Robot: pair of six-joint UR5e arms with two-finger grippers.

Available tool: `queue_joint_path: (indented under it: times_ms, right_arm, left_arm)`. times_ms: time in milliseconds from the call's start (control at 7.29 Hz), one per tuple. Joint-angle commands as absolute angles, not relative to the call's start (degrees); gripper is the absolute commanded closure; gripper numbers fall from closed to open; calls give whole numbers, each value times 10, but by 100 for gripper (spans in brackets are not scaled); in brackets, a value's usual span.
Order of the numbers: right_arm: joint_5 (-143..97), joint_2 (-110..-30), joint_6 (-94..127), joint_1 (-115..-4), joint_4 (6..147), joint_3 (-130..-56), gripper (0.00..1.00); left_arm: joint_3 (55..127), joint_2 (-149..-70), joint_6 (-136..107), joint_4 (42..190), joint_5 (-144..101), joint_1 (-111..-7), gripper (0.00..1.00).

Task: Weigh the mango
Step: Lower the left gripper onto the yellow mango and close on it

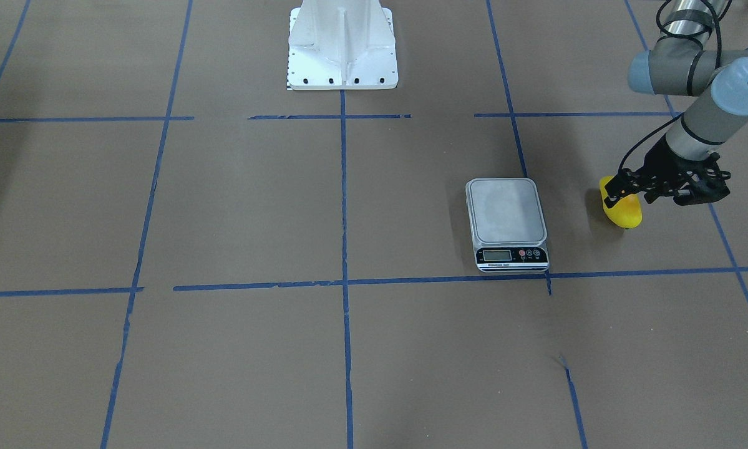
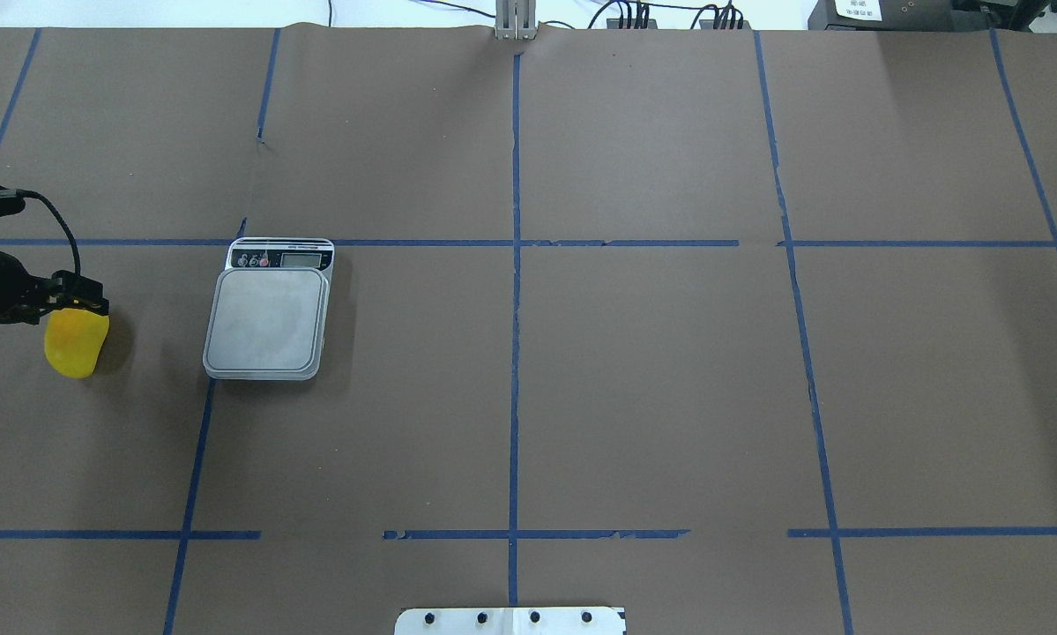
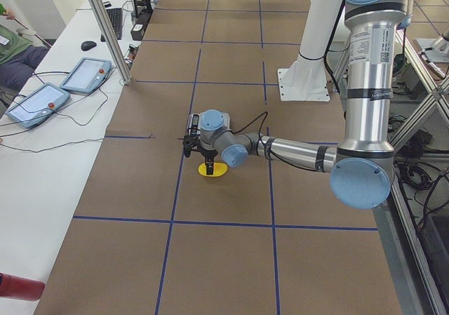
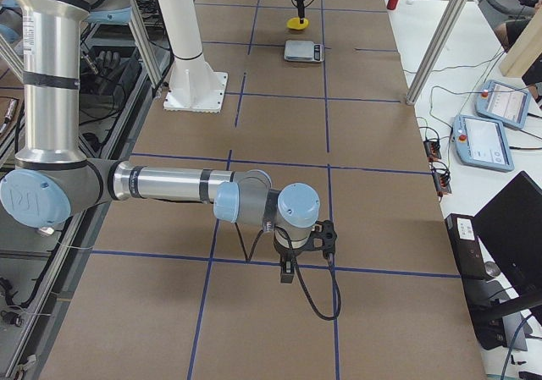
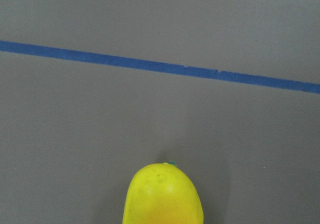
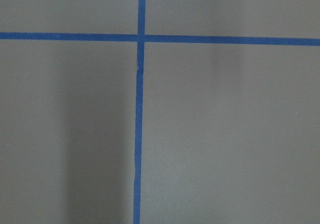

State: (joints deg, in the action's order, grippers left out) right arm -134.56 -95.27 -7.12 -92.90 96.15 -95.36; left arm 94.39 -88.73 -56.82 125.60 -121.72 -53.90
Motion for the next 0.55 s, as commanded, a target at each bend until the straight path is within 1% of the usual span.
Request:
queue_joint_path:
  times_ms: [0, 137, 275, 412]
  right_arm:
    - [-1346, -953, -71, -929, 961, -954, 0]
    - [-1346, -953, -71, -929, 962, -954, 0]
    - [-1346, -953, -71, -929, 962, -954, 0]
    - [-1346, -953, -71, -929, 961, -954, 0]
  left_arm:
    - [930, -889, -566, 1259, -1205, -531, 0]
    - [926, -888, -565, 1259, -1203, -521, 0]
    - [926, -889, -563, 1260, -1203, -519, 12]
    - [932, -889, -563, 1259, -1204, -519, 63]
